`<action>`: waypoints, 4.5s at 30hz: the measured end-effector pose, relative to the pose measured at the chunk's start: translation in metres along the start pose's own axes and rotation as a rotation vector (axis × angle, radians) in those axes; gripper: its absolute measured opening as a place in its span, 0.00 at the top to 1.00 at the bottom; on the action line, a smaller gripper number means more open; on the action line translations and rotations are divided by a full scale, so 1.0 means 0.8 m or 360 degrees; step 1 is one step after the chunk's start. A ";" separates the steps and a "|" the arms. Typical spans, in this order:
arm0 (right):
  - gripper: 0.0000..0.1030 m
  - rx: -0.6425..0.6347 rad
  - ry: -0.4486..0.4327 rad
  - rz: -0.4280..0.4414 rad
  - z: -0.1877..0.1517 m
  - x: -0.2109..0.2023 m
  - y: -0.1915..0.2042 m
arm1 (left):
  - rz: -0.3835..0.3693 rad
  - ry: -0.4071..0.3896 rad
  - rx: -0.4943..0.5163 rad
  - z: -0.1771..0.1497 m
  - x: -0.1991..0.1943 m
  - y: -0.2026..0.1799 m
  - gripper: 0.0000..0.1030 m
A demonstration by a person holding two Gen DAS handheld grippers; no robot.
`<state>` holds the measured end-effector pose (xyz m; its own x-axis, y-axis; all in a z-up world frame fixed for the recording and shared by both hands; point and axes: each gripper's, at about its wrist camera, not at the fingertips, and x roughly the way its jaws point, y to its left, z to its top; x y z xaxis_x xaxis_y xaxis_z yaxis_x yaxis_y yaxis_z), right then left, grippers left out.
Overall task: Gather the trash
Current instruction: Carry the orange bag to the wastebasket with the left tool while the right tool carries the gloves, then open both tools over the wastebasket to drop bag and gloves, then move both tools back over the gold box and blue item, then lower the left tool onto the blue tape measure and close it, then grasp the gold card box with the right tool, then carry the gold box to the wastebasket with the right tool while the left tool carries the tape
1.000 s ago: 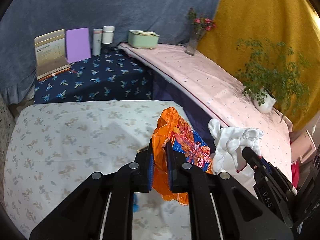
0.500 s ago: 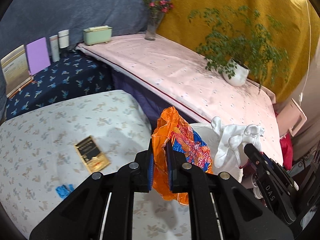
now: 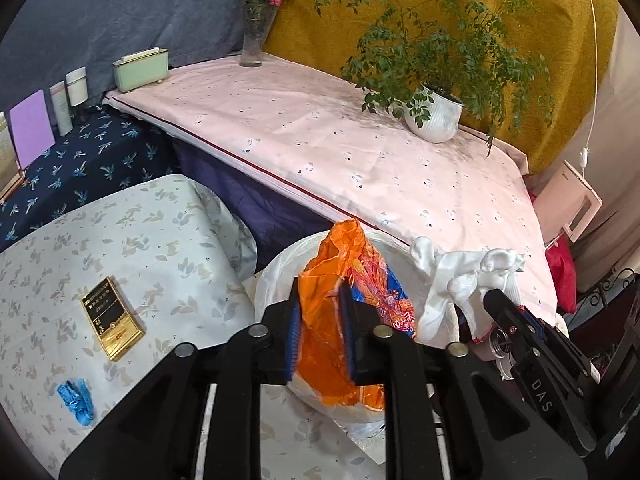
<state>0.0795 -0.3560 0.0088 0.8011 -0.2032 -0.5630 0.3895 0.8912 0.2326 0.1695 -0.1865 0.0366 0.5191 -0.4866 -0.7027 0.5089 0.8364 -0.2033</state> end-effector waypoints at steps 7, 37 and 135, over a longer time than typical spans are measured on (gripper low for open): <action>0.90 0.0009 0.0006 0.0000 0.000 0.005 -0.006 | 0.0018 -0.0032 -0.0022 0.002 -0.001 0.001 0.51; 0.47 -0.0109 -0.0023 0.0047 -0.008 -0.002 0.067 | 0.0306 -0.0123 -0.0202 -0.024 -0.044 0.107 0.19; 0.45 -0.0644 0.0511 0.0325 -0.138 0.183 0.355 | 0.0447 0.0121 -0.0590 -0.074 -0.009 0.359 0.81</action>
<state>0.2576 -0.0878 -0.0950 0.6387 0.0674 -0.7665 -0.0156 0.9971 0.0747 0.2711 0.0725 -0.0571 0.5430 -0.2204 -0.8103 0.0694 0.9734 -0.2183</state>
